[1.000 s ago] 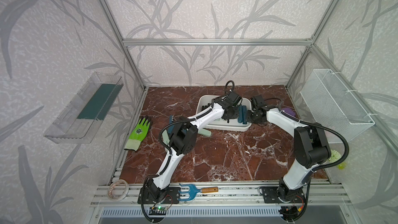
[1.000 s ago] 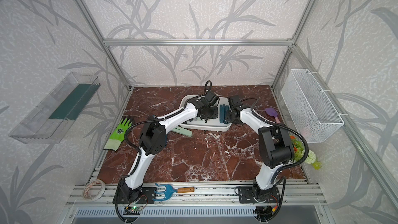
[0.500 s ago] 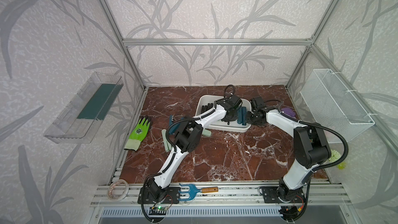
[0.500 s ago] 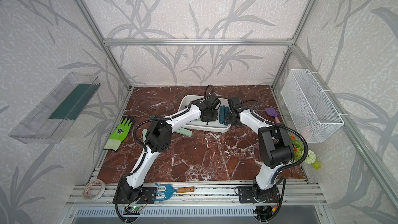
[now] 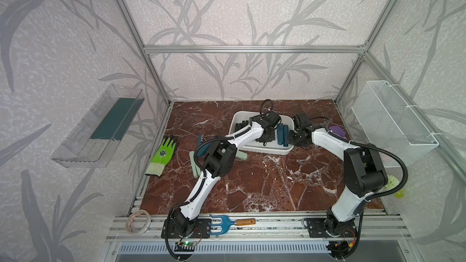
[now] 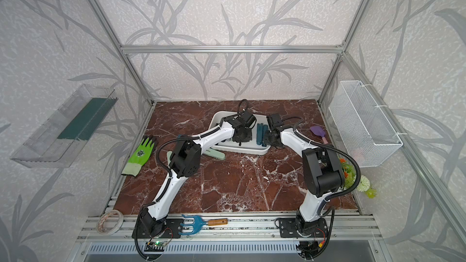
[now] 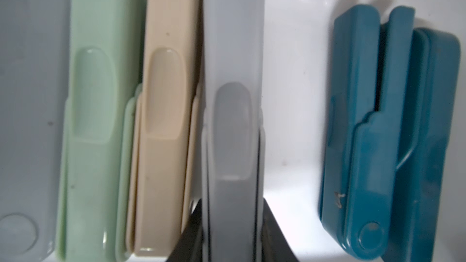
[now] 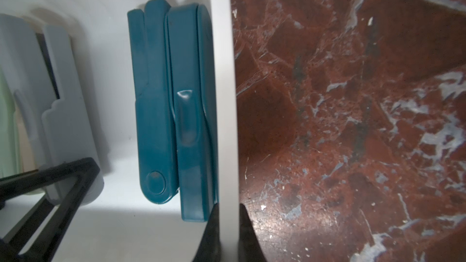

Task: Put the pruning pliers into the storage box
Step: Move the storage box to the center of the board.

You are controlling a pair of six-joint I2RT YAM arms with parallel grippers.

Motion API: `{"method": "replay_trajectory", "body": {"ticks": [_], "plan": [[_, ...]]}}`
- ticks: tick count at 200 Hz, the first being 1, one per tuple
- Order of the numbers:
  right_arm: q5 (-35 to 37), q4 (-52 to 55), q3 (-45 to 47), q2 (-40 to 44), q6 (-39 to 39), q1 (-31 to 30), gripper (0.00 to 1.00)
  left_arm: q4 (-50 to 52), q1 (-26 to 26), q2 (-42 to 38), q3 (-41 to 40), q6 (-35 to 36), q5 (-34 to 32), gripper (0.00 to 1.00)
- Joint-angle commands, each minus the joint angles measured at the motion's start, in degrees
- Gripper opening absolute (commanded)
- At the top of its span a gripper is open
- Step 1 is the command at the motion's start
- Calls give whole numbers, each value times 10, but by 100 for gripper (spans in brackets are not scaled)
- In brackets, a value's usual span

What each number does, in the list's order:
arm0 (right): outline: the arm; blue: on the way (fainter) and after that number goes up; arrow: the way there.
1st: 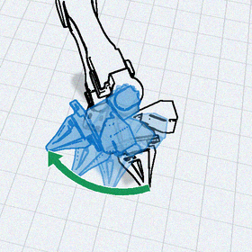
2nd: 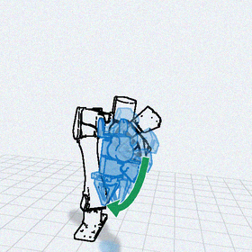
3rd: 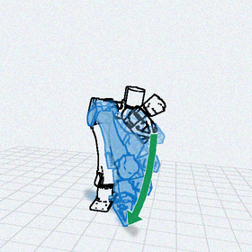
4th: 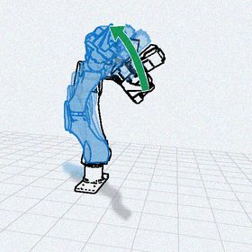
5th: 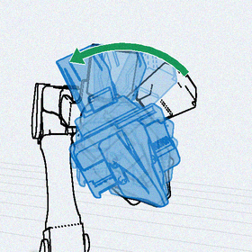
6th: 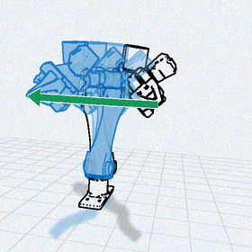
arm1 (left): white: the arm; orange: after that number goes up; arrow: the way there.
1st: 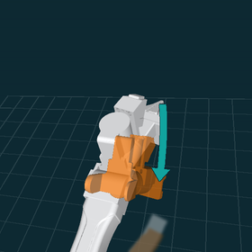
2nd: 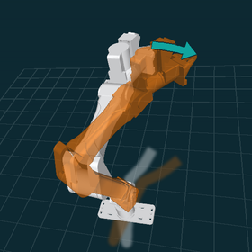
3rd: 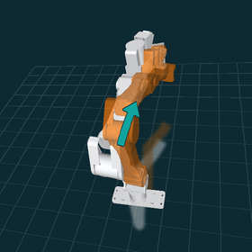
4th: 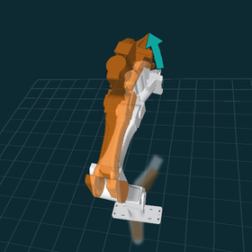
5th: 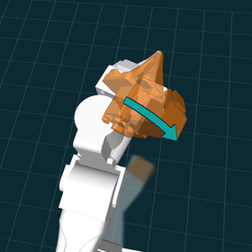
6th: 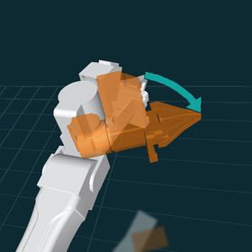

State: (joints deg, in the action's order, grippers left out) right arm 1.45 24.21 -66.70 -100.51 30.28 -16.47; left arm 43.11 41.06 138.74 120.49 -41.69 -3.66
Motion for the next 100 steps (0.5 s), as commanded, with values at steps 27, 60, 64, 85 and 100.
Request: {"method": "replay_trajectory", "body": {"ticks": [27, 60, 64, 85, 100], "plan": [[1, -12, 4, 22, 2, -2, 9, 16, -14, 2, 13, 17, -35, 9], [1, -10, 3, 22, 2, -2, 16, 21, -14, 10, 19, 19, -32, 14], [2, -9, 3, 23, 2, -2, 17, 21, -14, 10, 19, 19, -32, 14], [4, -9, 3, 24, 0, -2, 20, 21, -14, 8, 20, 23, -31, 21], [4, -10, 3, 24, 0, -2, 21, 19, -14, 5, 20, 24, -32, 26]]}}
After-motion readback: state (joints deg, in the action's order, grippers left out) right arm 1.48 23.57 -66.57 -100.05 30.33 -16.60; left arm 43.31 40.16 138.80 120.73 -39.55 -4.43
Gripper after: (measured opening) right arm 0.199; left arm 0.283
